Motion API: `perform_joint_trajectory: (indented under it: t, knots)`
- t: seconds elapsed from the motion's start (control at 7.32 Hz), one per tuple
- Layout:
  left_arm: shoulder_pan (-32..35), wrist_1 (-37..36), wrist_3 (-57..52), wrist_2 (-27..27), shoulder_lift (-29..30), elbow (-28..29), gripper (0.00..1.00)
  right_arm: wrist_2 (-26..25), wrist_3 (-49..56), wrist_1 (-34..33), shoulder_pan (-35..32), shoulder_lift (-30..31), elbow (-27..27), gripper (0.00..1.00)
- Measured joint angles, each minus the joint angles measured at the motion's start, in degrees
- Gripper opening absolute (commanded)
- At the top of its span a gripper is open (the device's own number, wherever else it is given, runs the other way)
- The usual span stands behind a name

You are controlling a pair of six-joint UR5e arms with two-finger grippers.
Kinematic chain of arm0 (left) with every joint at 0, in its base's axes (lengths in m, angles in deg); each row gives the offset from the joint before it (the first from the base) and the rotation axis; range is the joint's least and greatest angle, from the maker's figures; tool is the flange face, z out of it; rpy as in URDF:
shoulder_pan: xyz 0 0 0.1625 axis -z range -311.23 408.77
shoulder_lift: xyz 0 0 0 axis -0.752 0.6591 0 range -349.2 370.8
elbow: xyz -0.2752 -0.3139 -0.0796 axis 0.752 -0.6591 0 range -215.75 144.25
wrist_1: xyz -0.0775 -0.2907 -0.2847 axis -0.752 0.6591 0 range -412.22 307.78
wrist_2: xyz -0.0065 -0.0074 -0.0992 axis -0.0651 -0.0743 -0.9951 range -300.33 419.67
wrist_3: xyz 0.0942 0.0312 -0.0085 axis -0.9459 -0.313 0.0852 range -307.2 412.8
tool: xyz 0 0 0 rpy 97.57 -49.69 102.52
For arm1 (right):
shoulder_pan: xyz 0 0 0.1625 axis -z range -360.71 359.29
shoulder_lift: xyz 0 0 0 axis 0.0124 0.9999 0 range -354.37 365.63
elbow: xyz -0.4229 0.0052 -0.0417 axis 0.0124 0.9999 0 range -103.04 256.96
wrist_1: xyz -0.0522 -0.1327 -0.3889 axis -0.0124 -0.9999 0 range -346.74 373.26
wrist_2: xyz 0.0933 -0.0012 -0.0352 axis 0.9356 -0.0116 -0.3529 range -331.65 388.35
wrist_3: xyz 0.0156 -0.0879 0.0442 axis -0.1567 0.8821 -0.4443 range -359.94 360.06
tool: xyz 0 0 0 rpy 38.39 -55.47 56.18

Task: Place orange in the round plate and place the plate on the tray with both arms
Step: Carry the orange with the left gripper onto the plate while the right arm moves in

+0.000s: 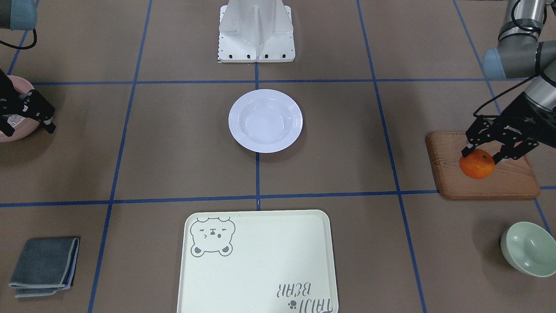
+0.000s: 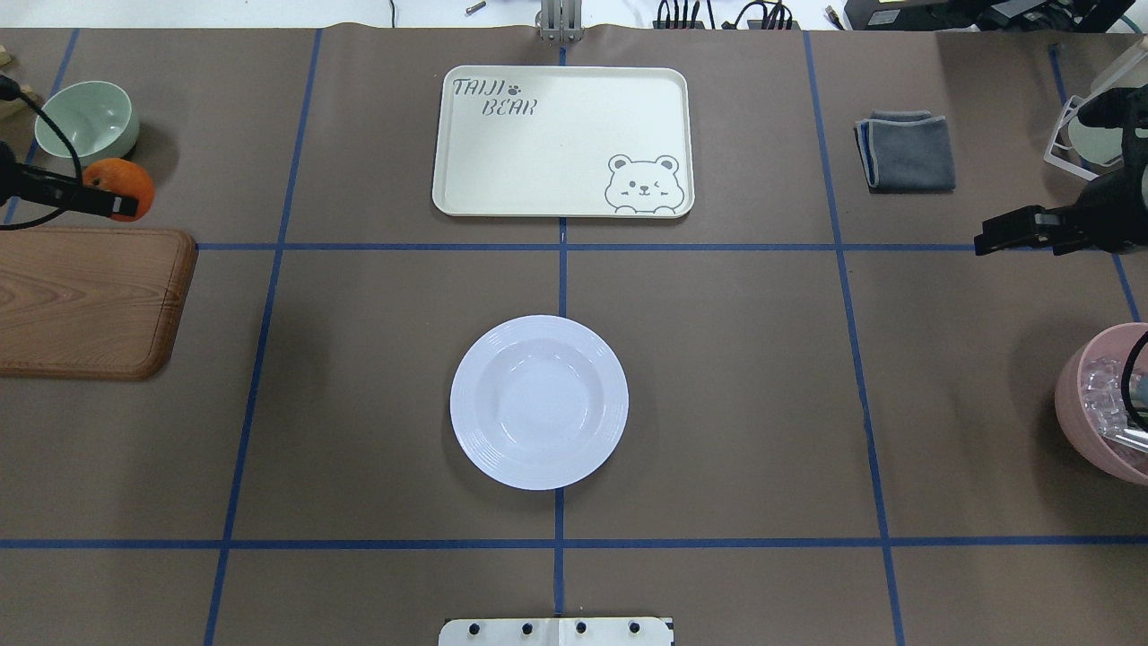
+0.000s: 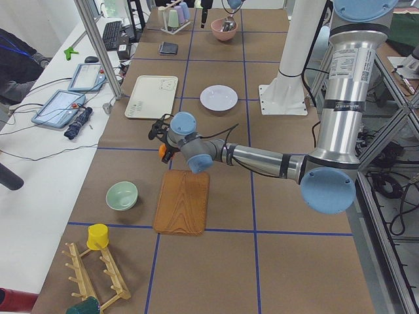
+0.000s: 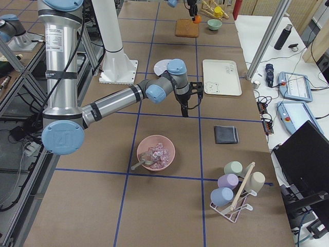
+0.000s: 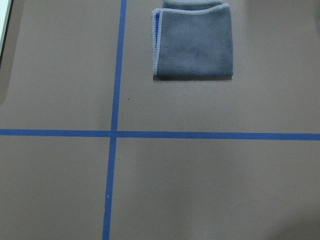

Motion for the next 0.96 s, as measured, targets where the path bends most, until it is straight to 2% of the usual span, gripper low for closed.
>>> perform_joint_trajectory:
  t: [0.27,0.68,0.96]
  knots:
    - [-7.57,-3.68,7.56,5.13,5.64,-2.91,0.0,0.38,-4.23,3.99,1.69,-0.77,0.03,1.0]
    - [-19.39,-22.51,16.46,14.8,17.6,-8.26,0.0,0.09,-14.8,9.21,5.0,-2.62,0.02,1.0]
    - [-27.7,-32.16,22.59,22.1,25.11,-8.75,0.0,-0.27,-19.32,10.52,6.66,-4.04,0.0,1.0]
